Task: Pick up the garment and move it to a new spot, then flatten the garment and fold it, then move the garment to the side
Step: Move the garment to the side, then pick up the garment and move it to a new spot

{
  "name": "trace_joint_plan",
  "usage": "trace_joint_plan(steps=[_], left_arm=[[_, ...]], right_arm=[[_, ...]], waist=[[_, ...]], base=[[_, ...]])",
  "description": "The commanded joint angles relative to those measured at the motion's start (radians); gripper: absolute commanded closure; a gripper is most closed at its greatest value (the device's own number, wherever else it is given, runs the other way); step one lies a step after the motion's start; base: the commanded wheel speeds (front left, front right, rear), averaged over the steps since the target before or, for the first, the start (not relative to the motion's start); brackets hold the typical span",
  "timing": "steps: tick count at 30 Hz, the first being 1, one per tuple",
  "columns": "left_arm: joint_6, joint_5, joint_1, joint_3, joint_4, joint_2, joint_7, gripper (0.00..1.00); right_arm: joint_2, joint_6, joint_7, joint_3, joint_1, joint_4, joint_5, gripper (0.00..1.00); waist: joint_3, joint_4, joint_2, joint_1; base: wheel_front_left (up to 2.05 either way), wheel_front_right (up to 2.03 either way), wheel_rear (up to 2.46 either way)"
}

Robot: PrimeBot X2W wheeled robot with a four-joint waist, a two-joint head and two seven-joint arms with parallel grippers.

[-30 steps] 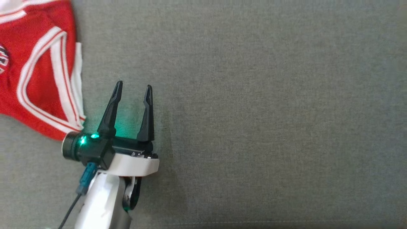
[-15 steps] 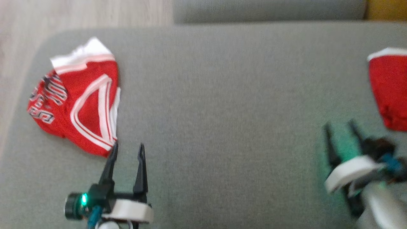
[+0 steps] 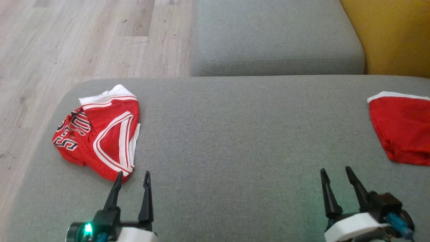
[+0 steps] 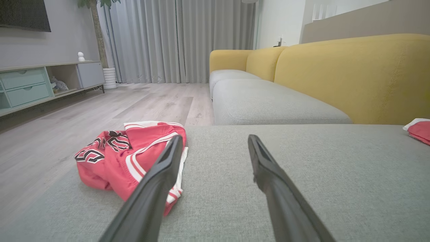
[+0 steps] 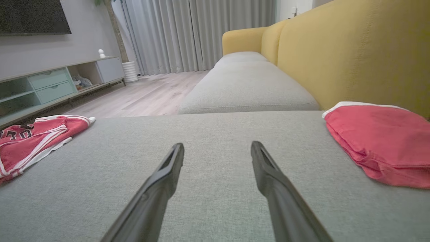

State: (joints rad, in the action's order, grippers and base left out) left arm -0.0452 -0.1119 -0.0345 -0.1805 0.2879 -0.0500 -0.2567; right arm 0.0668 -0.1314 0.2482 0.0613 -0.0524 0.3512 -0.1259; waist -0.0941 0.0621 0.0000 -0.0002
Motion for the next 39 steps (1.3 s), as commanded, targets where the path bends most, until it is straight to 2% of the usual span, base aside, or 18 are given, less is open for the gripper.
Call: trace_joint_plan(steps=[1,12,16,24,25,29,34,39], left_arm=[[-0.005,0.006,0.031,0.045,-0.026,0.0,-0.005,0.0],[0.003,0.017,0.026,0.078,-0.022,0.0,-0.005,0.0],[0.007,0.02,0.036,0.078,-0.026,0.0,-0.005,0.0],[0.008,0.02,0.028,0.105,-0.04,0.0,-0.005,0.0],[0.008,0.02,0.028,0.105,-0.04,0.0,-0.005,0.0],[0.0,0.02,0.018,0.145,-0.067,-0.001,-0.005,0.0],[0.006,0.03,0.053,0.189,-0.103,-0.014,-0.005,0.0],[0.038,0.031,0.196,0.206,-0.13,-0.02,-0.005,0.0]], right_arm=[[-0.003,0.001,0.013,0.014,0.032,-0.043,0.005,0.0],[-0.016,0.001,0.013,-0.014,0.0,-0.062,0.004,0.0],[-0.016,0.001,0.013,-0.022,-0.003,-0.067,-0.01,0.0],[-0.016,0.001,0.013,-0.054,0.012,-0.077,-0.009,0.0],[-0.016,0.001,0.013,-0.054,0.012,-0.077,-0.009,0.0],[-0.016,0.001,0.014,-0.077,0.033,-0.081,0.006,0.0],[-0.015,0.001,0.014,-0.101,0.049,-0.089,0.042,0.0],[0.037,0.001,0.014,-0.107,0.102,-0.103,0.079,0.0]], waist=[[-0.002,0.0,0.0,0.0002],[-0.003,0.021,0.0,0.0002],[0.011,0.081,0.0,0.0002],[0.052,0.297,0.0,0.0002],[0.052,0.297,0.0,0.0002],[0.078,0.375,0.0,0.0002],[0.129,0.421,0.0,0.0002],[0.266,0.408,0.0,0.0002]], base=[[0.0,0.0,0.0],[0.0,0.0,0.0],[0.0,0.0,0.0],[0.0,0.0,0.0],[0.0,0.0,0.0],[0.0,0.0,0.0],[0.0,0.0,0.0],[0.0,0.0,0.0]])
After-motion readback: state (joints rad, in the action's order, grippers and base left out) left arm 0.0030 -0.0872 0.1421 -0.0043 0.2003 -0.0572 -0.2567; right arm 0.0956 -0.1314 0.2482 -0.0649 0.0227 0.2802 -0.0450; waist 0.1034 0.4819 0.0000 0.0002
